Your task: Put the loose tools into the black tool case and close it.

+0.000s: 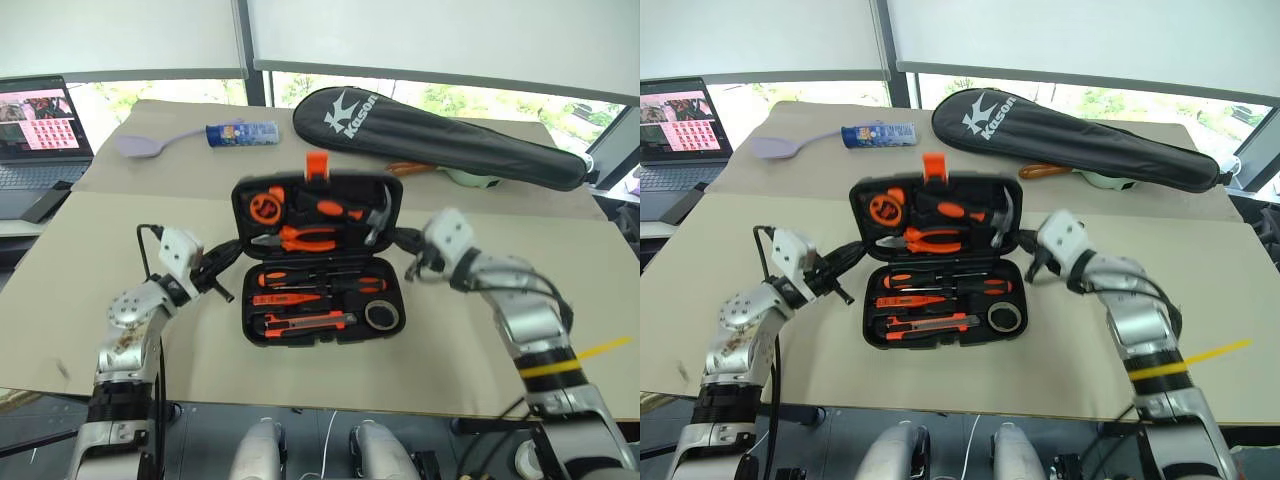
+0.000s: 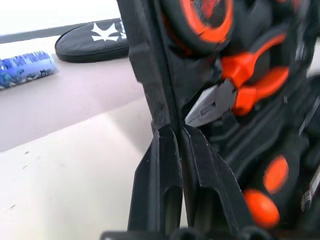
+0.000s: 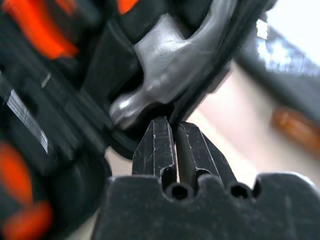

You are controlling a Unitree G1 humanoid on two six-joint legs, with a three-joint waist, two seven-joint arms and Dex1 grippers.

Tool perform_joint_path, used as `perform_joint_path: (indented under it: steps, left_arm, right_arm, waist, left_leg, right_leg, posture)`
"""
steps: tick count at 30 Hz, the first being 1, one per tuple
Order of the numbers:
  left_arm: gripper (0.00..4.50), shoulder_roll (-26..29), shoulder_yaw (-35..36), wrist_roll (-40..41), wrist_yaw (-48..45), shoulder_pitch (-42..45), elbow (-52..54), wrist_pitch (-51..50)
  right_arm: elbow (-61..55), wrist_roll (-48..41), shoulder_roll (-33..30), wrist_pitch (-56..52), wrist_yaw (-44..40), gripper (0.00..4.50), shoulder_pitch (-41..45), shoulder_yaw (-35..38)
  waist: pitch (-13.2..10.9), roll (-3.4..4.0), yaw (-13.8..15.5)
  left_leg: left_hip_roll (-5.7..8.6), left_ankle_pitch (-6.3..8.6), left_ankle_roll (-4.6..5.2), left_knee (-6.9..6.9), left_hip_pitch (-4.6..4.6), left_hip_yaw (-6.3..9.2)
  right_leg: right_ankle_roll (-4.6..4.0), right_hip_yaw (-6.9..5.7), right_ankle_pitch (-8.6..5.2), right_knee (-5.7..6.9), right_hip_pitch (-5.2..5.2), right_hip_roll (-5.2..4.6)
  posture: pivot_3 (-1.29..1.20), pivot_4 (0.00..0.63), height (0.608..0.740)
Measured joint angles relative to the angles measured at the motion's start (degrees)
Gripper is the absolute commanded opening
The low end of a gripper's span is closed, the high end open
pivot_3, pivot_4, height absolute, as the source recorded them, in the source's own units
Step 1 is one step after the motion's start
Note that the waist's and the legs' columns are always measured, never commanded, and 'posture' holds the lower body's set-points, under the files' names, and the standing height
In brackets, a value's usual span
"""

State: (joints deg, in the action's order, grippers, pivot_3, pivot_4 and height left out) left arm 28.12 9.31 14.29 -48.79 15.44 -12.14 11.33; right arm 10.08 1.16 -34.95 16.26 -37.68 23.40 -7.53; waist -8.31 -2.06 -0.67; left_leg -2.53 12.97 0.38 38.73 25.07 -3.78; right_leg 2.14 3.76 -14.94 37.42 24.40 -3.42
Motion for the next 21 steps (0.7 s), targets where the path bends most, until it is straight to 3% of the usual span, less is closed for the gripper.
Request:
perform_joint_path:
  steps: [4,5,7,12,14,17,20,21]
  left_arm:
    - [0.06,1.1,0.0,-3.2,0.0,-3.0,-3.3,11.8]
    - [0.37,1.2,0.0,-3.4,0.0,-4.6,-3.7,13.8]
    - [0.82,2.2,0.3,-3.5,-0.1,-8.9,-5.0,15.0]
    - [2.62,3.9,1.5,-2.2,-0.2,-14.9,-3.5,14.2]
    - [2.65,5.5,3.0,-0.3,-0.4,-17.7,-1.7,11.7]
    - [2.65,8.4,6.3,2.5,-0.7,-20.1,-2.0,7.1]
    - [1.92,8.9,6.5,3.7,-0.7,-17.4,-2.4,2.3]
    - [1.43,8.9,5.9,3.9,-0.7,-15.1,-2.4,-0.1]
  right_arm:
    - [4.5,8.0,-1.4,17.6,5.9,0.0,-2.9,-0.9]
    - [5.9,9.4,-1.7,21.0,7.1,0.0,-3.9,-1.0]
    - [8.9,9.8,-2.3,25.5,8.0,0.78,-5.3,-1.0]
    - [15.0,11.7,-4.9,28.1,8.0,2.37,-6.8,-1.1]
    - [15.0,11.6,-5.6,28.9,8.1,3.07,-6.8,-0.9]
    - [14.2,9.1,-8.5,28.5,6.6,3.07,-8.8,0.5]
    - [9.6,-0.6,-11.6,23.4,-0.9,2.29,-14.3,1.7]
    - [7.1,-4.8,-13.4,20.3,-4.9,1.87,-17.3,1.8]
  waist:
    - [0.0,0.03,-0.4]
    - [0.0,0.02,-0.4]
    - [0.0,0.03,-0.5]
    - [0.0,-0.04,0.0]
    - [0.0,-0.04,-0.4]
    - [0.0,-0.04,-0.5]
    - [-0.1,-0.02,0.3]
    - [-0.1,-0.03,1.1]
  left_leg:
    - [-0.08,0.0,0.0,-0.07,-0.59,-0.11]
    - [-0.08,0.01,0.0,-0.14,-0.77,-0.17]
    - [-0.1,0.01,0.01,-0.25,-1.15,-0.22]
    - [-0.23,0.01,0.02,-0.34,-1.5,-0.24]
    - [-0.31,0.01,0.02,-0.39,-1.58,-0.16]
    - [-0.31,0.01,0.02,-0.52,-1.7,-0.11]
    - [-0.25,0.01,0.03,-0.5,-1.72,-0.15]
    - [-0.26,0.01,0.03,-0.44,-1.78,-0.14]
  right_leg:
    - [-0.01,0.12,0.0,0.09,-0.39,0.03]
    - [-0.01,0.16,-0.01,0.08,-0.52,0.03]
    - [-0.01,0.18,-0.02,-0.05,-0.92,0.04]
    - [-0.02,0.13,-0.01,-0.29,-1.33,-0.01]
    - [-0.04,0.16,-0.01,-0.26,-1.33,0.02]
    - [-0.08,0.17,-0.03,-0.27,-1.35,0.05]
    - [-0.05,0.06,-0.05,-0.3,-1.56,0.01]
    - [-0.05,-0.03,-0.05,-0.35,-1.7,0.0]
  posture:
    - [0.0,0.15,0.74]
    - [0.0,0.15,0.74]
    - [0.0,0.15,0.74]
    - [0.0,0.15,0.74]
    - [0.0,0.15,0.74]
    - [0.0,0.15,0.74]
    - [0.0,0.15,0.74]
    - [0.0,0.15,0.74]
